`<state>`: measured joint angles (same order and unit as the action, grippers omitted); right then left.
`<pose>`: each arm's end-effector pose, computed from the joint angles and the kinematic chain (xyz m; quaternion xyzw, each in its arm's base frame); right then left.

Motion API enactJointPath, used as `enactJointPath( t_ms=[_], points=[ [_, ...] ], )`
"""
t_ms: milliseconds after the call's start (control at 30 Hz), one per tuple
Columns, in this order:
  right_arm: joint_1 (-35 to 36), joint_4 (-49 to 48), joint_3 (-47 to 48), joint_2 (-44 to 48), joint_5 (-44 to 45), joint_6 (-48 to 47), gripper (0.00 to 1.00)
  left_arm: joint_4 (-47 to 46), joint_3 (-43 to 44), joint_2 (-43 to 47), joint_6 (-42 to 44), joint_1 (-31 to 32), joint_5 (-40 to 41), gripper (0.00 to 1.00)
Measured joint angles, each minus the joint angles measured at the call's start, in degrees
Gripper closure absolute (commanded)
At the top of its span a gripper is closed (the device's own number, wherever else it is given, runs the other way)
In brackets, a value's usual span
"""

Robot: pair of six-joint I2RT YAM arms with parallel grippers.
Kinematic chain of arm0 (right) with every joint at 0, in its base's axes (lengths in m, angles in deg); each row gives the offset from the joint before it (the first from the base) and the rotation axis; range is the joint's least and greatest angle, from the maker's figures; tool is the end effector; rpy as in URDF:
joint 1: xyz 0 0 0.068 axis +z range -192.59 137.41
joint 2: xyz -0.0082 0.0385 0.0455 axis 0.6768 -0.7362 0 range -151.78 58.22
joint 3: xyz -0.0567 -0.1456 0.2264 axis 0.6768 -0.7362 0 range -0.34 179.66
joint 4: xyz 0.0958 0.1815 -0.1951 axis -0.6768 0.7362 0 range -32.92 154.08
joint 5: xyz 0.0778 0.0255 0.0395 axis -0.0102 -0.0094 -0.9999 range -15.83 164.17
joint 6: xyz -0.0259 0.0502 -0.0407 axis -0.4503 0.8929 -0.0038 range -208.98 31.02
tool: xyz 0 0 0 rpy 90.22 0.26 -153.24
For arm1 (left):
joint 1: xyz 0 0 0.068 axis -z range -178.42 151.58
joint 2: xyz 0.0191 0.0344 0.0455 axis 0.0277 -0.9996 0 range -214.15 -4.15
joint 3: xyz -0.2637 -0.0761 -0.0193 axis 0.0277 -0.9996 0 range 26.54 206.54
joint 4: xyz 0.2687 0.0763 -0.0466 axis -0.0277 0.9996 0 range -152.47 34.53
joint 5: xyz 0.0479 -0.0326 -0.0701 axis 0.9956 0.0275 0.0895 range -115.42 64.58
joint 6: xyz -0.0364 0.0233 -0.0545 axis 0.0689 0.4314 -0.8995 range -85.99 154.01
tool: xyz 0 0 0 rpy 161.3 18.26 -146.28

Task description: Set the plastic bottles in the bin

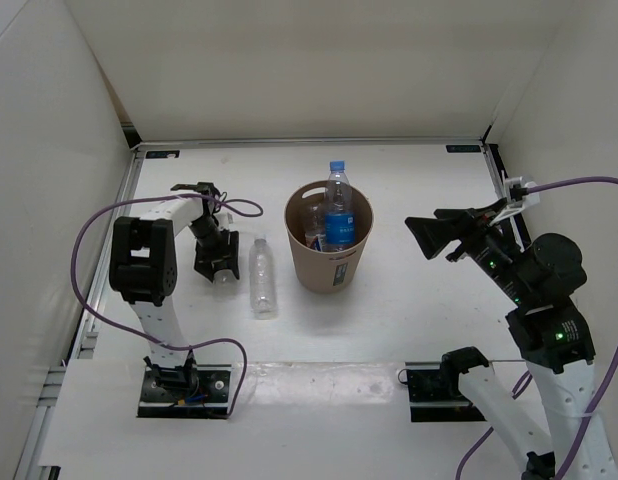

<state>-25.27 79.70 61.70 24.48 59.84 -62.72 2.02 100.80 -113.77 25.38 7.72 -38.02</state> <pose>0.1241 0.0533 0.4542 -0.0403 0.6711 0.3507 0.6519 0.3375 -0.0486 0.1309 0.0309 -0.9899 0.0974 0.0987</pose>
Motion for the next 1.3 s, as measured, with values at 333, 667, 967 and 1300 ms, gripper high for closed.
enactJointPath(
  t_ms=[333,667,967,1300],
  points=[
    [-1.14,1.57,0.42,0.09,-0.02,-0.28,0.1,2.03,1.6,15.04,-2.69,0.04,12.5,0.69],
    [-1.49,2.19,0.44,1.01,-0.42,-0.31,0.1,0.87,22.47,35.74,-8.07,12.2,20.15,0.65],
    [-1.03,5.44,2.23,3.02,0.5,-1.2,0.1,-3.63,33.22,25.16,-9.09,35.91,33.44,0.63],
    [-1.25,9.09,3.89,3.8,1.11,-2.75,0.1,-7.65,38.91,11.96,-8.15,43.85,36.89,0.58]
  ],
)
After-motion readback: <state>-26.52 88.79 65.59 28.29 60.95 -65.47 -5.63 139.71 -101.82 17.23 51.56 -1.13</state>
